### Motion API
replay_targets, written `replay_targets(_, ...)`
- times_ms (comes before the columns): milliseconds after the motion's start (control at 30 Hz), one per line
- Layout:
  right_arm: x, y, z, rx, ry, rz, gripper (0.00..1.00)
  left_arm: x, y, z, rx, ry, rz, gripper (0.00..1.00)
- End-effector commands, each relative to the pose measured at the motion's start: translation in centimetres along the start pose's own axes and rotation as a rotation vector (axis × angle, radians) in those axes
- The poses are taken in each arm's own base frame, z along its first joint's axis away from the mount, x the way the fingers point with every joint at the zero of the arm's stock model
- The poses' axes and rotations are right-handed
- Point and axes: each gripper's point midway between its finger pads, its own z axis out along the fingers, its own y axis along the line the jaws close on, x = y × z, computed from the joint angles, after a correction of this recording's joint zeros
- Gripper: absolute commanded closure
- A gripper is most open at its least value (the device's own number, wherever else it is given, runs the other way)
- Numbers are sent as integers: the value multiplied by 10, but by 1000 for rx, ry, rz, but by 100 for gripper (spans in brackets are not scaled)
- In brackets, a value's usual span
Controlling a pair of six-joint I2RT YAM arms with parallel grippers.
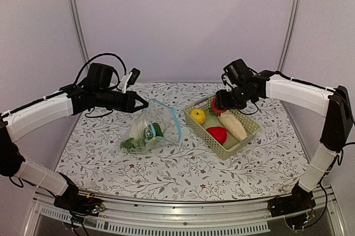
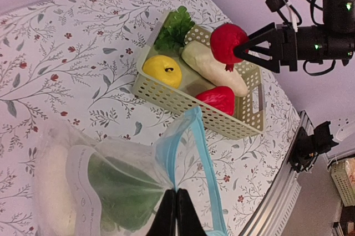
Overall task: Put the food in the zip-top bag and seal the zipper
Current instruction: Pick up the fake fruit from the bin.
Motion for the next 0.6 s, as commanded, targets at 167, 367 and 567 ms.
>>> replay_targets(167, 8, 75, -76, -368, -77, -99, 39, -5, -10, -2, 46, -26, 39, 100)
replay_targets(367, 23, 124, -110, -489, -113, -210, 39, -4, -13, -1, 55, -24, 43, 100)
replay_targets(567, 41, 171, -111, -614, -90, -263, 39, -3, -14, 0, 59, -20, 44, 100)
